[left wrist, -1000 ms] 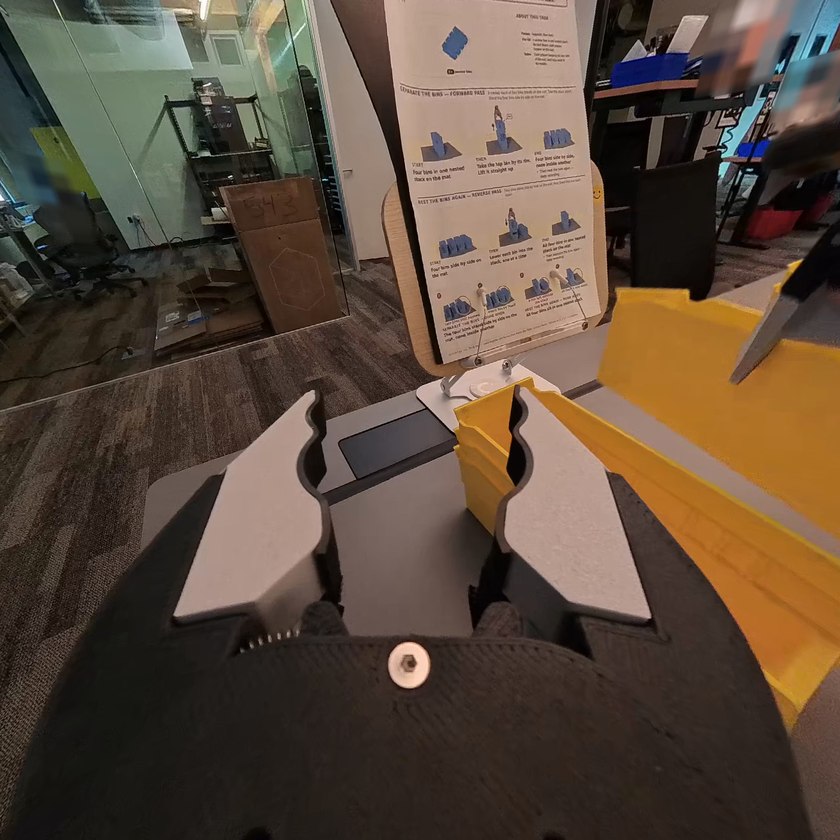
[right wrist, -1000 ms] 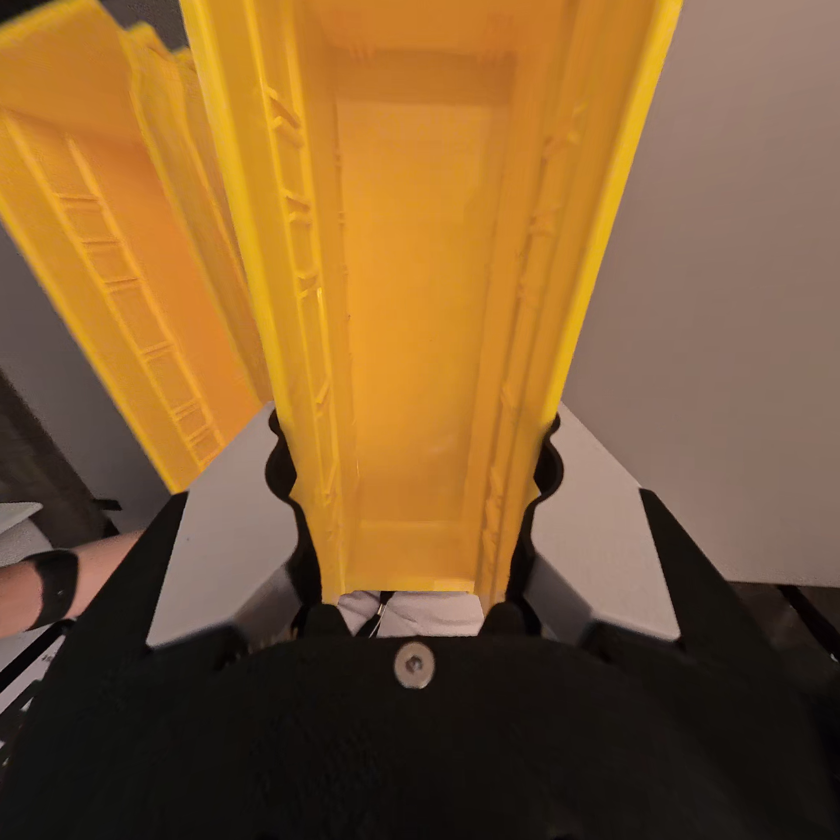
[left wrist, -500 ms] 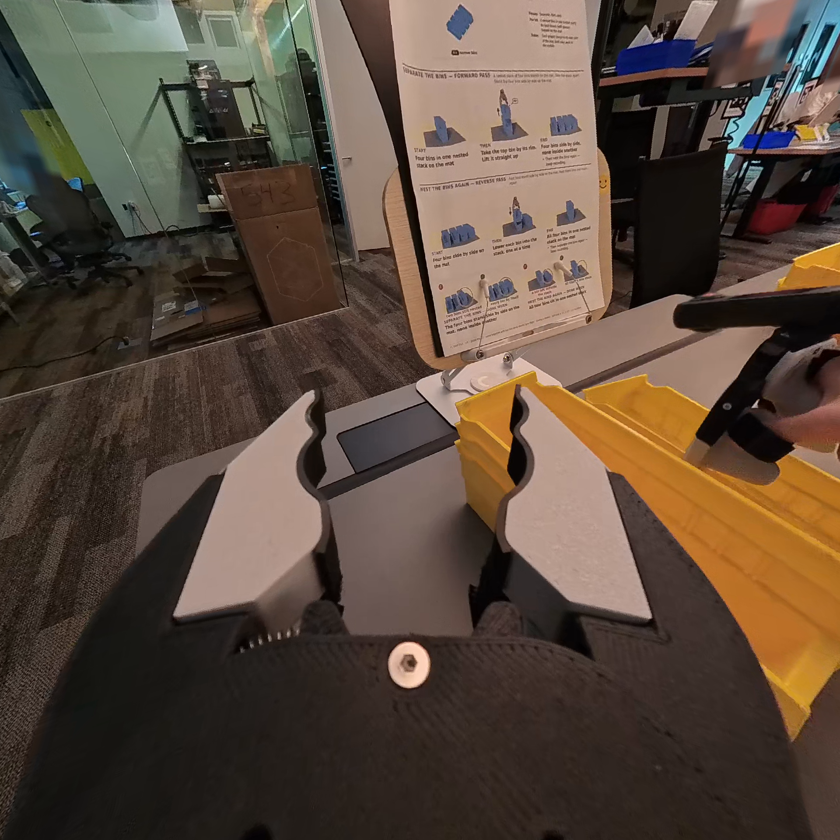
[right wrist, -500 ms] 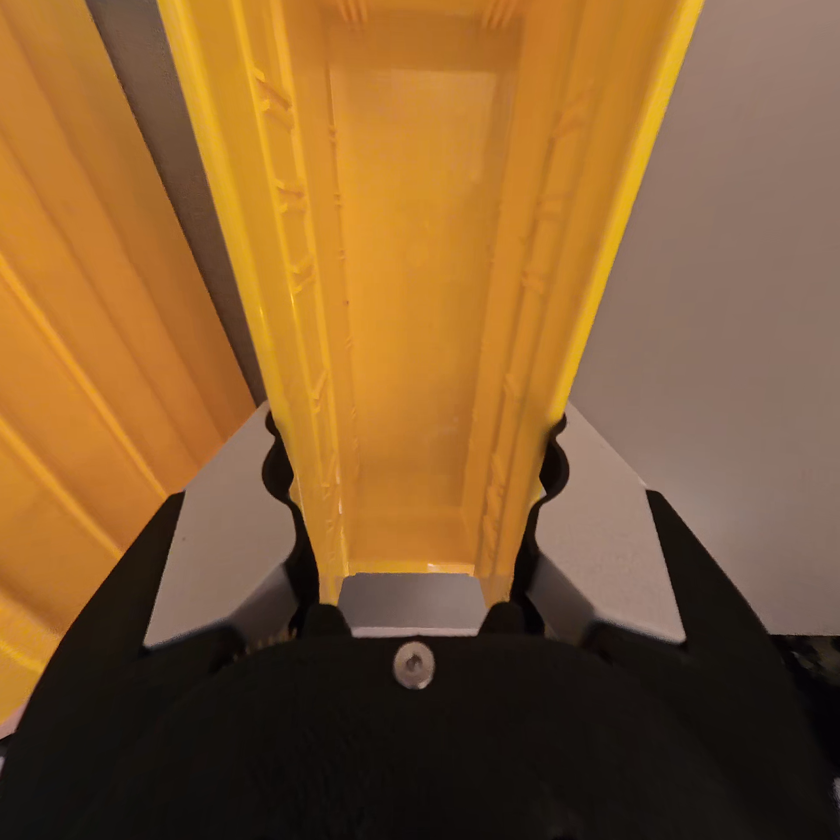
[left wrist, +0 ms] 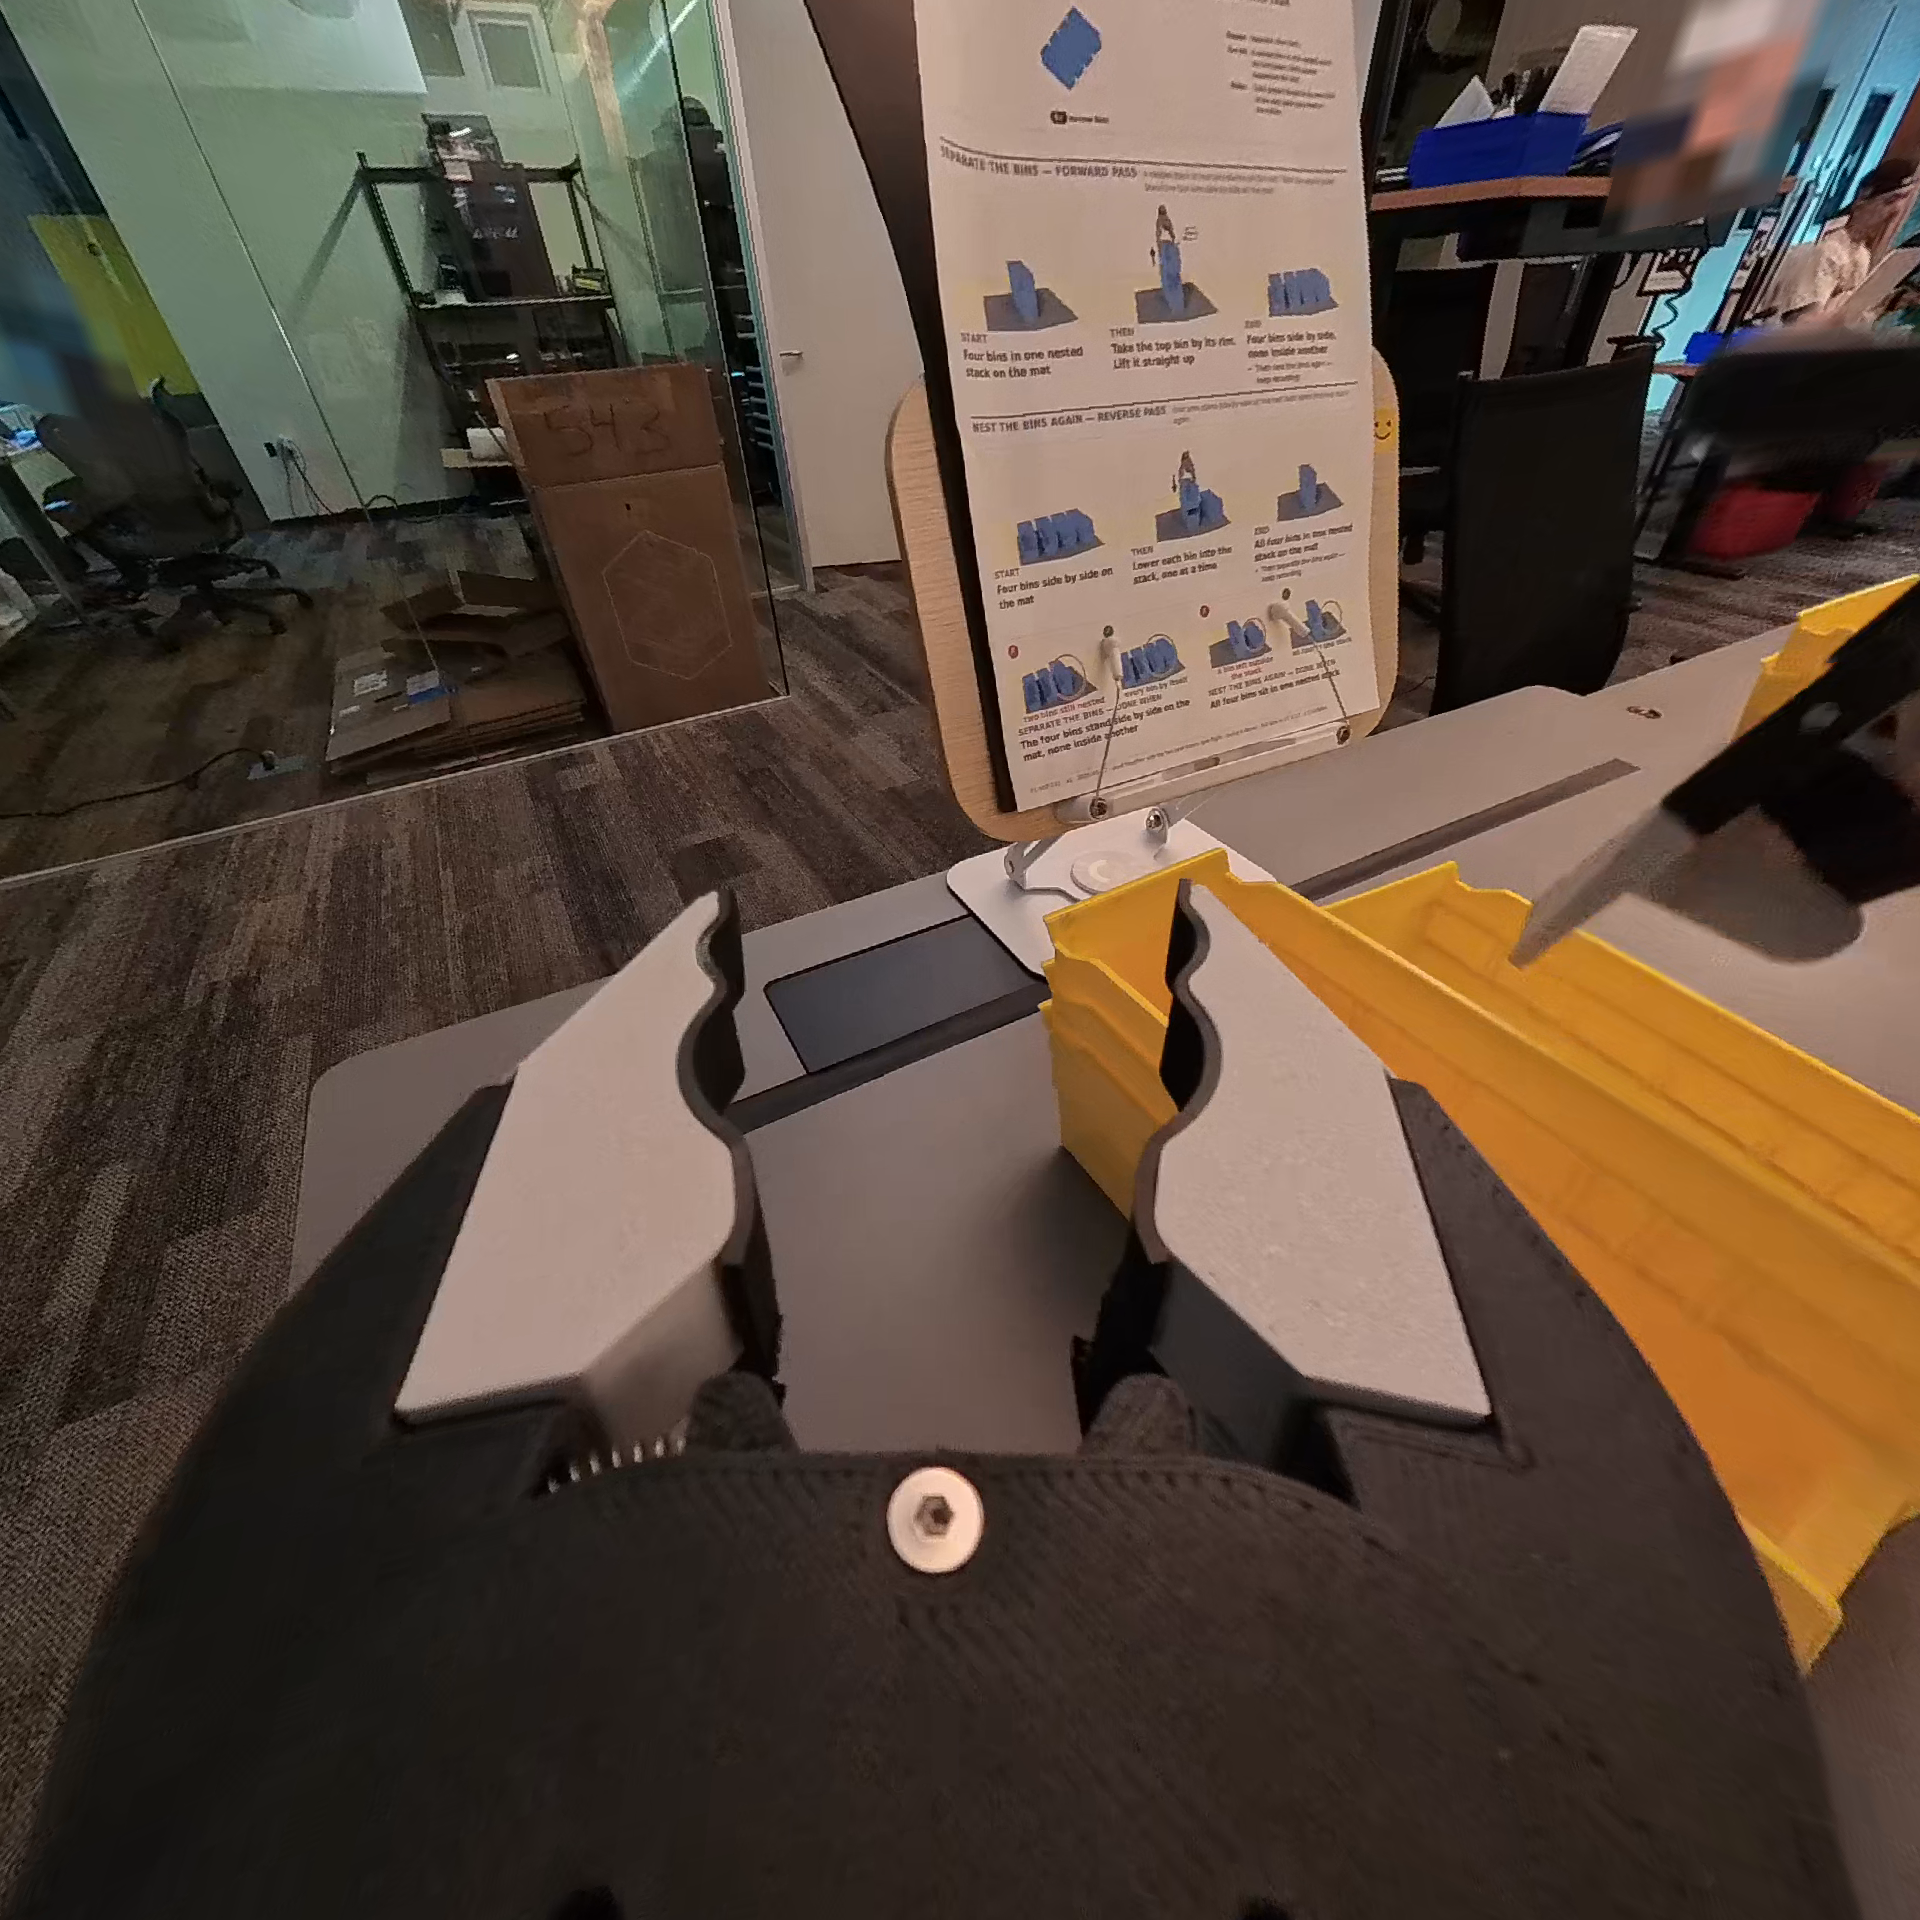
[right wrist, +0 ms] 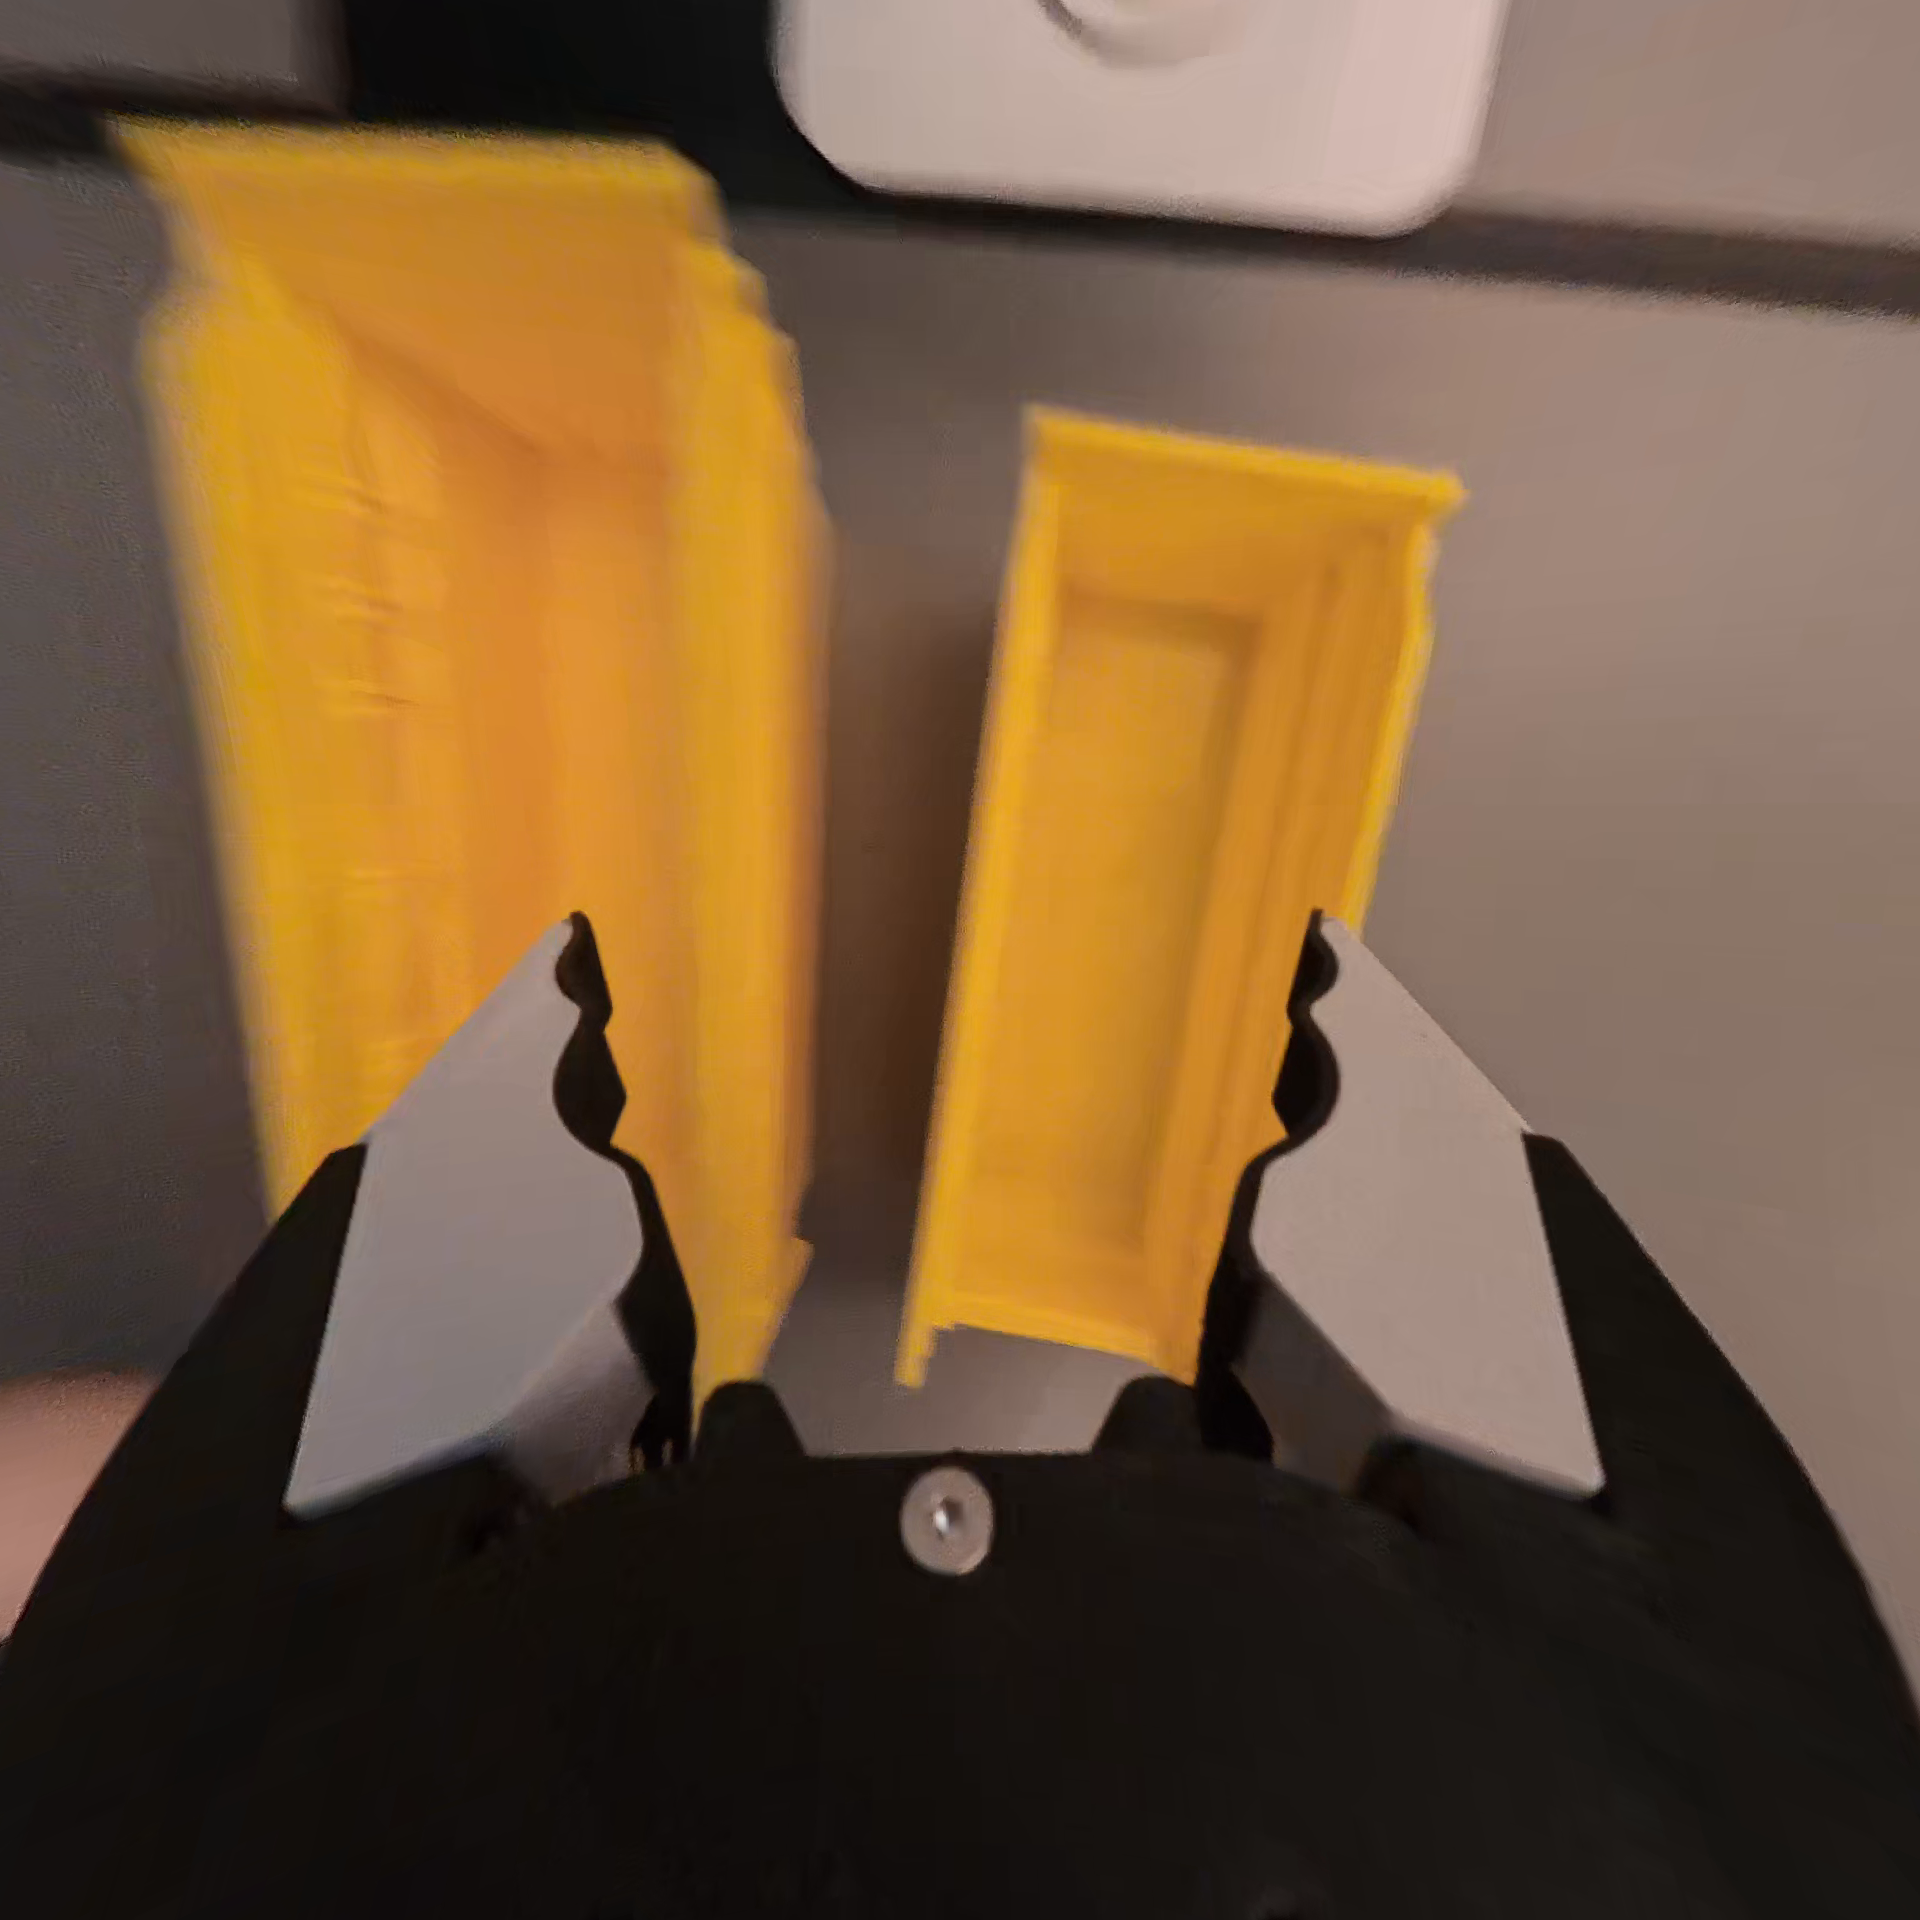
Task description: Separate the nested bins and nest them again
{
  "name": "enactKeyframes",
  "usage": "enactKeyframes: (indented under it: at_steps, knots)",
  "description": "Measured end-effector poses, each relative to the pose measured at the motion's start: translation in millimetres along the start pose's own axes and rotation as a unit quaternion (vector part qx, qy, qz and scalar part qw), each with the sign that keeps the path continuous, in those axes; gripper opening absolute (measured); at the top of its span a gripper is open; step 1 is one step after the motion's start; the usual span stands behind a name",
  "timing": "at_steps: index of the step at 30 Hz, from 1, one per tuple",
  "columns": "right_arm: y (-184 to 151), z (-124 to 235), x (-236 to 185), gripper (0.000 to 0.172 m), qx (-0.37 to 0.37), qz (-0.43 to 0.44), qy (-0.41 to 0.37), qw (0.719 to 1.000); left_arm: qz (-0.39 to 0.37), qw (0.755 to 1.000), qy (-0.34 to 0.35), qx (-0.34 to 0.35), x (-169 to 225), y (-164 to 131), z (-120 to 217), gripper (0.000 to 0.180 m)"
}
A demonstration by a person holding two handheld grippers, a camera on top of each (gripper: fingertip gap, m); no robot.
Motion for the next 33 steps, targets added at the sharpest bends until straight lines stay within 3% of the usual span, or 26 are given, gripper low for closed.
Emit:
enactKeyframes:
  at_steps: [4, 10, 15, 20, 25, 33]
  knots:
    - [3.7, 7.4, -60.4, 0.146, 0.043, 0.031, 0.045, 0.998, 0.003, 1.0, 0.002, -0.002, -2.0, -1.2, 0.6, 0.082]
    - [-15.2, -44.8, -113.0, 0.15, -0.064, 0.049, 0.016, 0.997, 0.007, 1.0, 0.004, -0.004, -3.9, -1.7, 3.7, 0.082]
    - [-28.6, -62.3, -107.1, 0.15, -0.142, 0.059, -0.095, 0.984, 0.012, 1.0, -0.005, -0.005, -2.7, -2.2, 1.5, 0.082]
    - [-31.1, -65.7, -109.0, 0.141, -0.169, 0.026, -0.063, 0.983, 0.008, 1.0, -0.007, -0.011, -0.2, -2.8, 0.6, 0.083]
    - [-29.2, -62.7, -110.6, 0.121, -0.177, 0.036, -0.071, 0.981, 0.011, 1.0, -0.009, -0.007, -0.3, -2.0, 1.4, 0.082]
    - [-27.4, -58.9, -112.8, 0.112, -0.184, 0.026, -0.055, 0.981, 0.018, 1.0, -0.009, -0.004, -3.8, -2.5, 3.1, 0.082]
Point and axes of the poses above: each gripper's, where its closed fingertips meet, z back along the fingers, y out of its top, x = y × z across the jaws, the point moved 6 cm from there along z, back along the fingers, and after that the axes turned 1 degree about -x, right-handed, at the moved point
